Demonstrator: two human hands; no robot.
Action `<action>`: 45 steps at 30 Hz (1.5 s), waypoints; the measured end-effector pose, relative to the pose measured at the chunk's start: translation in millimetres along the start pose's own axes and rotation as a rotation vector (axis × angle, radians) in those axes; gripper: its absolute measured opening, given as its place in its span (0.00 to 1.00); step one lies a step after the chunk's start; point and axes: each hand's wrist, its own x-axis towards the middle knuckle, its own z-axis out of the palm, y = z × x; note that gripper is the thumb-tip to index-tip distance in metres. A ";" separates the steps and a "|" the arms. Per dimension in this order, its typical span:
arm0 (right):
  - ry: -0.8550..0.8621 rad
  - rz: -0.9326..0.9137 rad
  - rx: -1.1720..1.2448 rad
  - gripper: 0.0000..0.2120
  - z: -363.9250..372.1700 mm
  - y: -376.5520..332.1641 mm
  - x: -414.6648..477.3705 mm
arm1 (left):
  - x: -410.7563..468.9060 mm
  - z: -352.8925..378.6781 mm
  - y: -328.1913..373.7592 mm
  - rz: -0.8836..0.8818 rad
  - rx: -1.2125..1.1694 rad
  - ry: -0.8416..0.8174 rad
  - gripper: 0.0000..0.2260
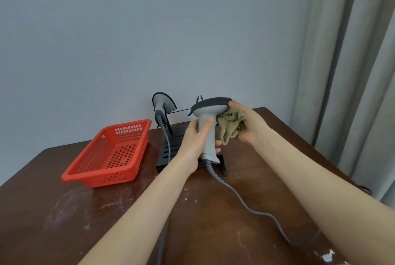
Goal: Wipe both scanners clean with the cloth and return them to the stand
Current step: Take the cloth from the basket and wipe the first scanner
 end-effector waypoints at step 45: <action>0.165 -0.722 -1.705 0.09 25.7 -9.5 -46.6 | 4.5 0.3 -40.6 -0.061 -0.316 0.078 0.26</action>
